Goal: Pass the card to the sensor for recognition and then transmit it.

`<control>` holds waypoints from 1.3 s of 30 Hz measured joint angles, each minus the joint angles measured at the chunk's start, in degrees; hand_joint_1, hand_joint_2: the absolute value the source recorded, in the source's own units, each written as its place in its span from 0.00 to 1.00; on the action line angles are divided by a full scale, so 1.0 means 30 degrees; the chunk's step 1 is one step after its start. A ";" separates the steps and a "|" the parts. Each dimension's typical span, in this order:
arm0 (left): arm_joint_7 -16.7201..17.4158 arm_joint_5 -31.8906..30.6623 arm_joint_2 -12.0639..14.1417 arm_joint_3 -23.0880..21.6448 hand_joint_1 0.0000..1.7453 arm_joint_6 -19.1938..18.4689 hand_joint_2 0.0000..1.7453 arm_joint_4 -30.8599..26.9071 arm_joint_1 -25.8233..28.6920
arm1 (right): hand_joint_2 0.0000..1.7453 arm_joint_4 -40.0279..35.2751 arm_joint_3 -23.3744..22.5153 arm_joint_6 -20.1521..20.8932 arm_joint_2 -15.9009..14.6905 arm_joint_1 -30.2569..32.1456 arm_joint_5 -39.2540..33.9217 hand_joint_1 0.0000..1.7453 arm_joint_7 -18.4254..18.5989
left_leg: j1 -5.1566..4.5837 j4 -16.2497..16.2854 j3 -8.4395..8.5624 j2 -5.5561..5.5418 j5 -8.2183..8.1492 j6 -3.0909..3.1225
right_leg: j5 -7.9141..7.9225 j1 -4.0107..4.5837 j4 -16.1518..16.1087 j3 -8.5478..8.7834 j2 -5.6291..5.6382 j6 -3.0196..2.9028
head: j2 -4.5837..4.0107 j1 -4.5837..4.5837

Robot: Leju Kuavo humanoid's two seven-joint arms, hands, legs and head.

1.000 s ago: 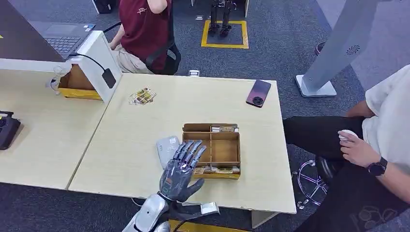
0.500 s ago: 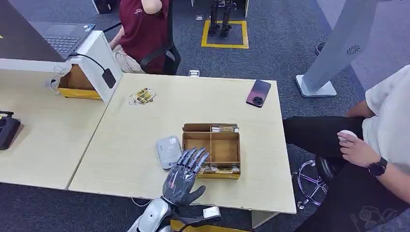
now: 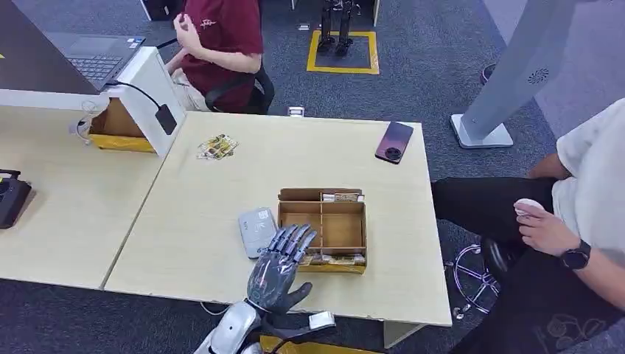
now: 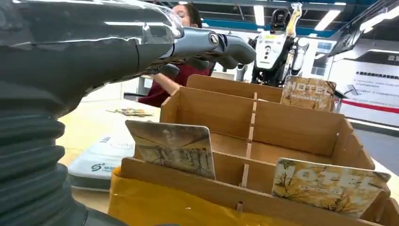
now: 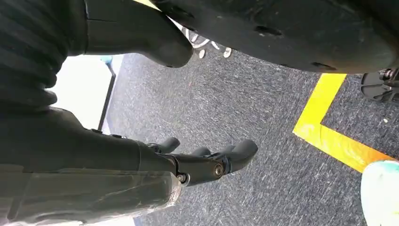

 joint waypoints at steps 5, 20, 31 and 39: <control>0.0102 -0.0211 -0.0088 0.0299 0.00 0.0007 1.00 0.0000 -0.0004 | 1.00 -0.0007 0.0000 0.0000 0.0000 0.0000 0.0014 0.00 0.0000 | 0.0000 0.0000 0.0002 0.0000 0.0000 0.0000 | 0.0000 0.0000 0.0000 0.0000 0.0000 0.0000 | 0.0000 0.0000; 0.0961 -0.0655 -0.0037 0.0350 0.00 0.0007 1.00 -0.0080 -0.0043 | 1.00 -0.0007 0.0000 0.0021 0.0007 -0.0017 0.0174 0.00 0.0110 | 0.0000 0.0000 0.0000 0.0000 0.0000 0.0000 | 0.0000 0.0000 0.0001 0.0000 -0.0001 0.0000 | 0.0000 0.0001; 0.0999 -0.0293 0.0014 0.0350 1.00 0.0007 1.00 -0.0080 -0.0048 | 1.00 -0.0007 0.0000 0.0036 0.0015 -0.0017 0.0255 0.00 0.0117 | 0.0000 0.0000 0.0000 0.0000 0.0000 0.0000 | 0.0000 0.0000 0.0001 0.0000 0.0000 0.0000 | 0.0000 0.0007; 0.0298 0.0058 0.0000 0.0371 1.00 0.0007 1.00 -0.0080 -0.0046 | 1.00 -0.0007 -0.0007 0.0058 0.0015 -0.0018 0.0255 0.00 0.0138 | 0.0000 0.0000 0.0000 0.0000 0.0000 0.0000 | 0.0000 0.0000 0.0001 0.0000 0.0000 0.0000 | 0.0000 0.0007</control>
